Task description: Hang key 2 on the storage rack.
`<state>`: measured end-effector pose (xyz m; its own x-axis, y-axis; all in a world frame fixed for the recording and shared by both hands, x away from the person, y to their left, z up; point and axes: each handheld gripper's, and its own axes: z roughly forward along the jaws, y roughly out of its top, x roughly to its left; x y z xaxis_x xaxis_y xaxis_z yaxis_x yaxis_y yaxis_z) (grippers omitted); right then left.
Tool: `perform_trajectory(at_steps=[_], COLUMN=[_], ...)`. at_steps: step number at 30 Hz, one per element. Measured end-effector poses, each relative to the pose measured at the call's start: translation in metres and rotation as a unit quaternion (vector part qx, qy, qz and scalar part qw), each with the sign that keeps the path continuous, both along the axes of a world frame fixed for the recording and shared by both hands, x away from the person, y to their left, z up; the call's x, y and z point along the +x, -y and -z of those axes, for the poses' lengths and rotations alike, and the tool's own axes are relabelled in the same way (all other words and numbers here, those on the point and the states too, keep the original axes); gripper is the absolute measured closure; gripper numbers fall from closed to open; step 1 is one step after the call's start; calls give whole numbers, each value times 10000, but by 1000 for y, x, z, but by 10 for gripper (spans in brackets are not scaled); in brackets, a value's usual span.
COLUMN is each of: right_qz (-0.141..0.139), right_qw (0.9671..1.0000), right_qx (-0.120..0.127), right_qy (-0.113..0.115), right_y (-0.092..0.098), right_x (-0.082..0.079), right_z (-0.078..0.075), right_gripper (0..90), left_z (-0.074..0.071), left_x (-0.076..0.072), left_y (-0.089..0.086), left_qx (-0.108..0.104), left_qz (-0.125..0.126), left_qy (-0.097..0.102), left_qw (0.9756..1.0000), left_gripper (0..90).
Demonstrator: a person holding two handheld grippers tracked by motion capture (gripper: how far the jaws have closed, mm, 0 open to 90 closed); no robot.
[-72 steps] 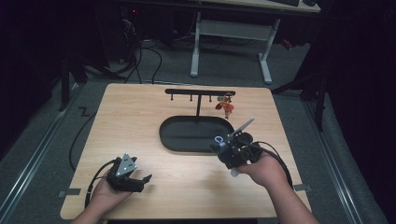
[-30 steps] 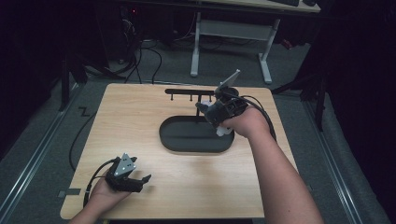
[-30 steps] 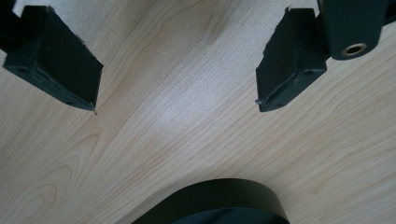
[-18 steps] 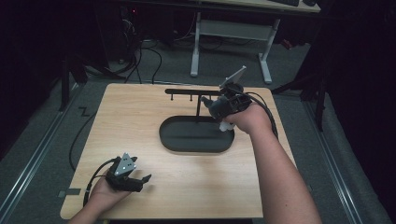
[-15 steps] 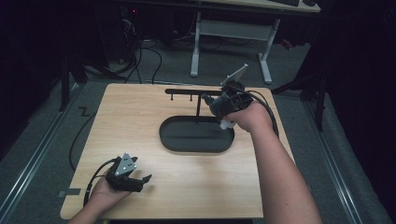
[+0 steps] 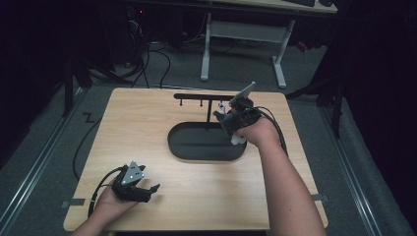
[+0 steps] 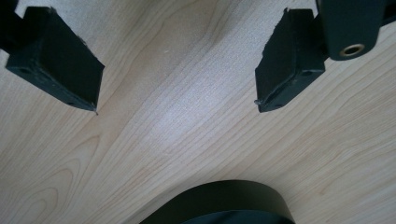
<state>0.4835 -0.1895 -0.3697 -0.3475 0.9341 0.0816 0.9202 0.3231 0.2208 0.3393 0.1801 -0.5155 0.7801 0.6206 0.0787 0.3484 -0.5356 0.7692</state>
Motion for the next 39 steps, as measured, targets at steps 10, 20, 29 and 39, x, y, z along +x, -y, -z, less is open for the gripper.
perform_trajectory(at_steps=[10, 20, 29, 39], right_qz=[68, 290, 238, 192], right_qw=[9994, 9980, 9956, 9824], right_qx=[326, 477, 227, 690], right_qy=[114, 306, 878, 1724], right_y=[-5, 10, 30, 38], right_x=[12, -10, -68, -131], right_z=[23, 33, 61, 114], right_gripper=[406, 301, 352, 329], left_z=[2, 3, 3, 4], left_x=[1, 0, 2, 2], left_y=[4, 7, 6, 7], left_qx=[54, 106, 71, 98], left_qz=[73, 97, 31, -25], left_qy=[-20, -26, -40, -70], left_qw=[10000, 9999, 10000, 9999], left_gripper=[156, 156, 156, 155])
